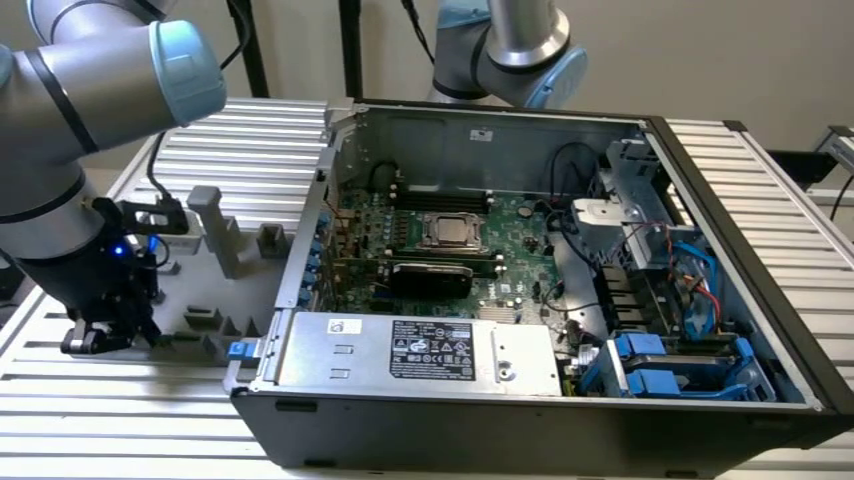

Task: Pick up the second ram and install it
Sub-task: 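Pick up the second ram and move it above second insertion slot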

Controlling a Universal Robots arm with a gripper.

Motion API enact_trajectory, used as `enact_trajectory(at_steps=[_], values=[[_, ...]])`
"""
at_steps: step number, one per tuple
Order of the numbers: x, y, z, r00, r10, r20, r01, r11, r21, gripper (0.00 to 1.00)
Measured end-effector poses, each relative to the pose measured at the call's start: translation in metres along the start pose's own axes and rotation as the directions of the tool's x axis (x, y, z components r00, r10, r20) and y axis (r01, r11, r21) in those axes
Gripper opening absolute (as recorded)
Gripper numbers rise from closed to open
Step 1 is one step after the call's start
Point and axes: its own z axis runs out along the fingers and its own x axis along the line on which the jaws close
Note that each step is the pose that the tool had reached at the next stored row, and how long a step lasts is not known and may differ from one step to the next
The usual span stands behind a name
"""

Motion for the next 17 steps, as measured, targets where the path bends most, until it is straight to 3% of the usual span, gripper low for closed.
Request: enact_trajectory(at_steps=[13,17], values=[[-0.0012,0.0001,0.0013,1.0000,-0.001,0.0002,0.001,1.0000,-0.0053,0.21],[-0.0011,0.0001,0.0018,1.0000,-0.002,0.0002,0.002,1.0000,-0.0068,0.14]])
